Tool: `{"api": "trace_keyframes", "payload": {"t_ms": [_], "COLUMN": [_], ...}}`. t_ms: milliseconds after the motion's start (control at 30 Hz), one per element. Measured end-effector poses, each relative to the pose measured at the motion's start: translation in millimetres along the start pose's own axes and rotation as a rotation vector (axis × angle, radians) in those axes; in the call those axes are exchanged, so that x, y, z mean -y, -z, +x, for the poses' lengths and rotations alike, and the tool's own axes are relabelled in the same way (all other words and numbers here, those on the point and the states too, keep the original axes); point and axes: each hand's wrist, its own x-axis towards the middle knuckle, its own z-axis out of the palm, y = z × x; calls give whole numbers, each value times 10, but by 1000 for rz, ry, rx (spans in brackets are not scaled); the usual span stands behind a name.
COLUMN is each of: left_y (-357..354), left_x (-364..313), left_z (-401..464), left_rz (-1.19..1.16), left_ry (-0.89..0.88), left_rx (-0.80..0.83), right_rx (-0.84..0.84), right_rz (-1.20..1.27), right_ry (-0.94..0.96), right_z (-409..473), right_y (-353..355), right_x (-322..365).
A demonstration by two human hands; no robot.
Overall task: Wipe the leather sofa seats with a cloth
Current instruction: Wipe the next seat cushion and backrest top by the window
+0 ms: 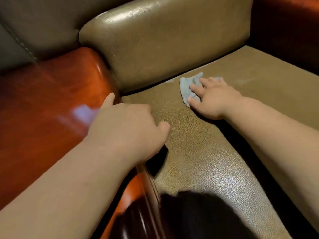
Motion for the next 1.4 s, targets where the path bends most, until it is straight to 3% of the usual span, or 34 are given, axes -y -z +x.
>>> {"api": "trace_keyframes", "payload": {"t_ms": [167, 433, 533, 600, 733, 867, 1067, 1167, 1300, 1400], "left_y": [22, 284, 321, 300, 320, 382, 337, 221, 97, 213], "left_x": [31, -23, -30, -12, 18, 31, 24, 14, -81, -293], "left_z": [-15, -44, -32, -22, -7, -17, 2, 5, 50, 486], "left_rz": [-118, -248, -397, -329, -242, -276, -220, -136, -106, -304], "left_ry": [21, 51, 91, 70, 57, 59, 77, 46, 21, 75], "left_rx": [-41, 81, 146, 146, 148, 173, 277, 331, 266, 250], "right_rx": [40, 171, 164, 154, 100, 61, 67, 125, 99, 84], "right_rz": [57, 58, 45, 45, 92, 65, 135, 104, 58, 5], "right_ry": [306, 403, 307, 148, -97, 177, 534, 617, 522, 377], "right_z": [-764, -749, -367, -97, 40, -261, -37, 287, 832, 1073], "right_y": [-236, -74, 14, 38, 75, -44, -85, -6, 24, 144], "right_x": [715, 406, 71, -36, 407, 880, 768, 782, 529, -65]}}
